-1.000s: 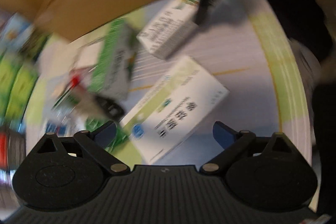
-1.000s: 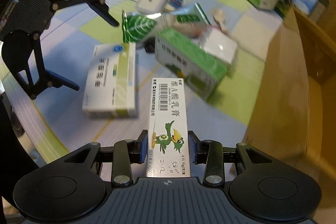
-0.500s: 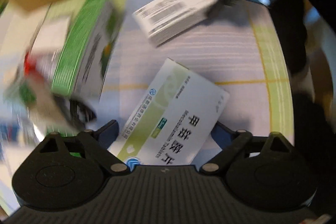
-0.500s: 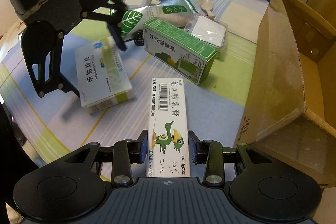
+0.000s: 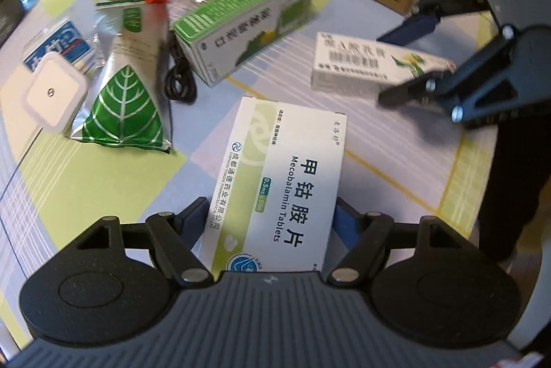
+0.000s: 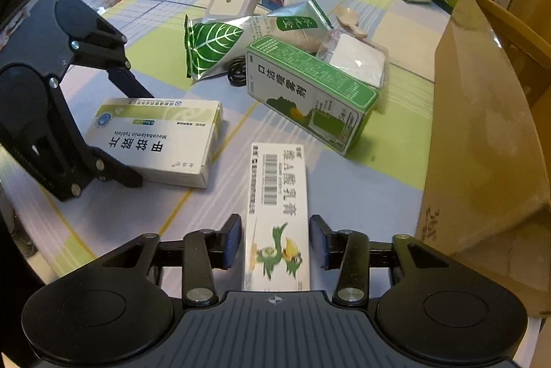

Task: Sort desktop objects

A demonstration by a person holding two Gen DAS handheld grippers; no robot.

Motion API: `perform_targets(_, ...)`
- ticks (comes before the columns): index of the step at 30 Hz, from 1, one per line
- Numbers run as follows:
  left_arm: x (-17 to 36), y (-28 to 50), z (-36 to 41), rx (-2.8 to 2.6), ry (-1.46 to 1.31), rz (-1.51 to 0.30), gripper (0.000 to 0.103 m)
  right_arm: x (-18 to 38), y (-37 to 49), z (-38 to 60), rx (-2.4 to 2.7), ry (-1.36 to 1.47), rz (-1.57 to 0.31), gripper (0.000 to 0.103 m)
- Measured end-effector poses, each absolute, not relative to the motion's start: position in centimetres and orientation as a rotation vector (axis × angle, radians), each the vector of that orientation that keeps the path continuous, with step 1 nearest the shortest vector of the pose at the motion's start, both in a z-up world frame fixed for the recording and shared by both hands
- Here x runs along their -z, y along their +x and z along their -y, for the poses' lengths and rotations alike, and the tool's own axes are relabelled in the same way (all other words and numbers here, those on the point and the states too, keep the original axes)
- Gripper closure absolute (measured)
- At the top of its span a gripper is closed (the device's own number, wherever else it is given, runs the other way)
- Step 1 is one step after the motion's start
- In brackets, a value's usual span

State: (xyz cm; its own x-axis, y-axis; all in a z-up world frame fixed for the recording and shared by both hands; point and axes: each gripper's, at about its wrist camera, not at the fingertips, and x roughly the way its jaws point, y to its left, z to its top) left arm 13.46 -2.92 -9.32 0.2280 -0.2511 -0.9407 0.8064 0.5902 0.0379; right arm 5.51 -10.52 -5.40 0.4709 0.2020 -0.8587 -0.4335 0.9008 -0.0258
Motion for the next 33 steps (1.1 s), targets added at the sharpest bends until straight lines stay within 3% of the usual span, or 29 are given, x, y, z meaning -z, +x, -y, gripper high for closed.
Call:
perform_targets(4, 9.0, 13.1, 3.3, 0.749, 0.525, -1.117, 0.032, 6.0, 6.1, 10.9, -0.378, -0.215, -1.028, 0.061)
perform_targets(5, 9.0, 13.1, 3.3, 0.735, 0.512, -1.118, 0.033, 5.9, 6.2, 11.1, -0.376, -0.195, -1.034, 0.068)
perform_targets(15, 6.5, 10.9, 3.1, 0.560, 0.368, -1.117, 0.033, 2.8, 3.9, 11.2, -0.325, -0.165, -0.964, 0.068)
perform_targets(33, -3.5, 5.5, 6.2, 0.347, 0.115, -0.991, 0.033, -7.1, -0.2, 15.0, -0.251, -0.058, -0.792, 0.067)
